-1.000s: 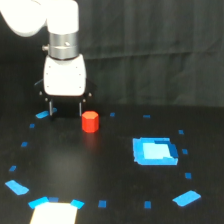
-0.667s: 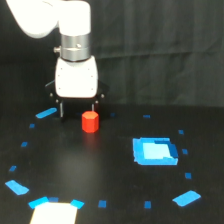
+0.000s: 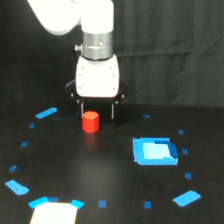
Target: Pick up the red object from the table
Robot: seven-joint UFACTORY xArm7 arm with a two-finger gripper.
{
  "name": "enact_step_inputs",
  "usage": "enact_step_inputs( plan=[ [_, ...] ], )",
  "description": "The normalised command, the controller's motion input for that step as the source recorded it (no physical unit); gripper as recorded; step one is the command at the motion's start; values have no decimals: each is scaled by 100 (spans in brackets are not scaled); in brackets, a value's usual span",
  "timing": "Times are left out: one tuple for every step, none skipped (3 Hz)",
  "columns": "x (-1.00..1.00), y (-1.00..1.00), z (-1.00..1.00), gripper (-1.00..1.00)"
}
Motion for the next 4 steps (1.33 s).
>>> enact_step_inputs(
  plan=[
    [79,-23,-100,-100],
    [100,-25,-100,-100],
    [100,30,-100,-100],
    [100,13,-16,76]
  ],
)
